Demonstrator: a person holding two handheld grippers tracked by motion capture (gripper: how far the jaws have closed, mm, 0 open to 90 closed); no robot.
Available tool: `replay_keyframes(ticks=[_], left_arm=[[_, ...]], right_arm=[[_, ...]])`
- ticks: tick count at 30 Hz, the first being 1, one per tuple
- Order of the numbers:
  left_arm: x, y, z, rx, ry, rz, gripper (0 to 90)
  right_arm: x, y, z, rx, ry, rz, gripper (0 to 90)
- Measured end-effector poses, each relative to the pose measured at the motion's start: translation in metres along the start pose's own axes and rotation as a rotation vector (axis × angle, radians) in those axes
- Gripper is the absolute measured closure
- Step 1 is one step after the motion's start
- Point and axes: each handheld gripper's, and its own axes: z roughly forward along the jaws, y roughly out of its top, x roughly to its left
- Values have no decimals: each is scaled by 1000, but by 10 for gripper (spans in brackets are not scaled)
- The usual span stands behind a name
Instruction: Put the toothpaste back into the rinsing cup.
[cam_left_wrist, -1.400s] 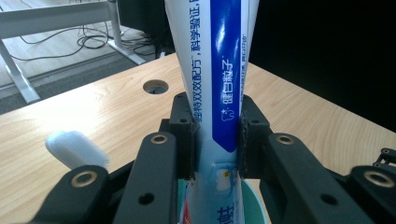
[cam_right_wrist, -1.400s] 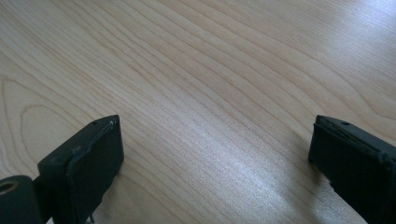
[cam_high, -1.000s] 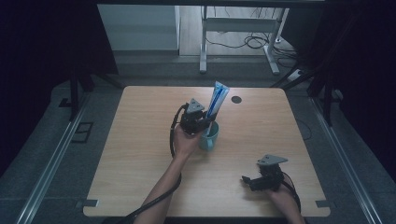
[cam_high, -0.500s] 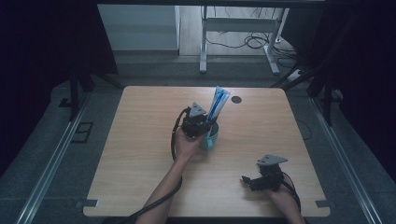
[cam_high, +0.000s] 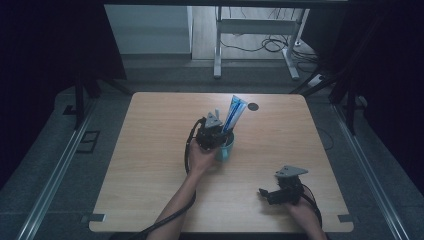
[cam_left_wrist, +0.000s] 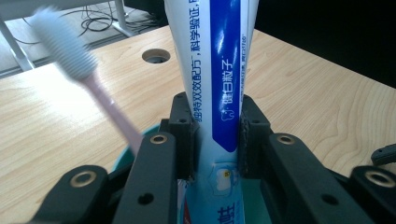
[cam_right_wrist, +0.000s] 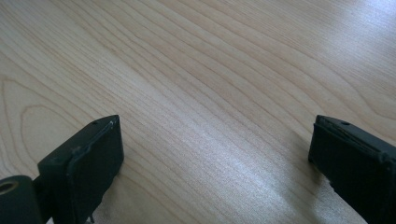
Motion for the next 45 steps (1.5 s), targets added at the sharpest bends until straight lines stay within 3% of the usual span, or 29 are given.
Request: replay_keyframes(ticks=[11, 17, 33, 39, 45], left_arm=[[0, -2, 2, 0, 3, -19, 720], [-2, -2, 3, 19, 18, 4, 715], [-2, -4, 0, 35, 21, -11, 697], [-4, -5, -2, 59, 22, -1, 688], [-4, -9, -1, 114, 41, 20, 679]], right_arm=[[0, 0, 0, 0, 0, 0, 30], [0, 0, 0, 0, 1, 0, 30], [0, 0, 0, 0, 0, 1, 30], [0, 0, 0, 0, 1, 1, 30], [0, 0, 0, 0, 2, 1, 30]])
